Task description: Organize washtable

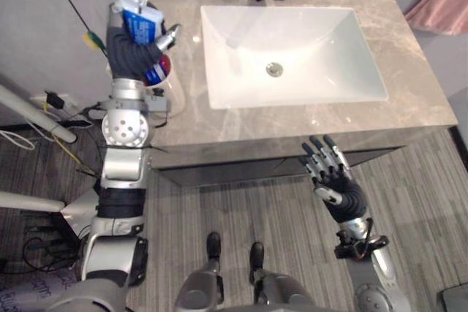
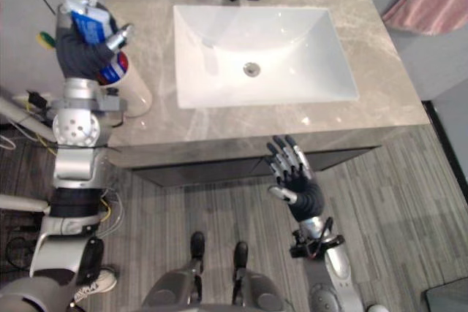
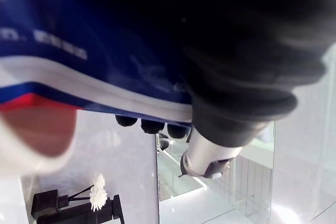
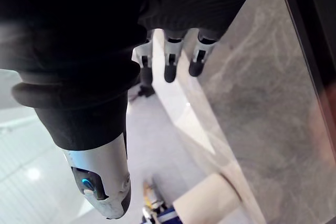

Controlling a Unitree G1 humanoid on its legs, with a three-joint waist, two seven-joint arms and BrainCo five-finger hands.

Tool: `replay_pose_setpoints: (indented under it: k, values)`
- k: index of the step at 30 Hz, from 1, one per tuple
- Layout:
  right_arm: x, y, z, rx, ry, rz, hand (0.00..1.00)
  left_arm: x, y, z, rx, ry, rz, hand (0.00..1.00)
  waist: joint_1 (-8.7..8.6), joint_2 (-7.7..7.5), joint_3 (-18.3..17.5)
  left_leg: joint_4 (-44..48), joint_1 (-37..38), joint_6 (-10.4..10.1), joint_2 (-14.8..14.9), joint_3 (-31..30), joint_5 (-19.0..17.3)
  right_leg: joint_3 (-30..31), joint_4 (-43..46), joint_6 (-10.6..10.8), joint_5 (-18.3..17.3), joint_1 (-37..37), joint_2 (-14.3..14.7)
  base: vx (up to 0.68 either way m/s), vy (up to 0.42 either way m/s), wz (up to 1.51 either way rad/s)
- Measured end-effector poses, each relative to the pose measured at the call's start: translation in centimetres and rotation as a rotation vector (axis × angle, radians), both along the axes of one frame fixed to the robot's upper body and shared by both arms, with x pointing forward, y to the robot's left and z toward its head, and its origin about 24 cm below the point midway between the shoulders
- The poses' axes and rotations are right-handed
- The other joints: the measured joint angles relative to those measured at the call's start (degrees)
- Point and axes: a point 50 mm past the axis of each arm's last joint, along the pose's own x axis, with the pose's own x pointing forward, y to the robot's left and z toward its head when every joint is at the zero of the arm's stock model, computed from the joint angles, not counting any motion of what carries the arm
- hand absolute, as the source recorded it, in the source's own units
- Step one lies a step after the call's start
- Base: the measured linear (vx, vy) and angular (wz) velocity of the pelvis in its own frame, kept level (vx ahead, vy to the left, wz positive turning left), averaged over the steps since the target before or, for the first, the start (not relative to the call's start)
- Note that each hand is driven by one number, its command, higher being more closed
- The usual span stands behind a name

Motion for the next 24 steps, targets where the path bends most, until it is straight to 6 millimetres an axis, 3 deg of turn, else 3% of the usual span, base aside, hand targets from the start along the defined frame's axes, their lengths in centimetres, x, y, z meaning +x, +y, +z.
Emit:
replay_pose_setpoints:
  k: [24]
  values:
    - [0.16, 0.04, 0.21, 0.011, -0.012, 0.007, 0.00, -0.51, 0.27, -0.89, -0.028, 0.008, -0.039, 0.00, -0.18, 0.33, 0.0, 0.3, 0.2, -0.2, 0.2, 0.1, 0.9, 0.0, -0.3, 0.0, 0.0, 0.2, 0.2, 0.00, 0.000, 0.00]
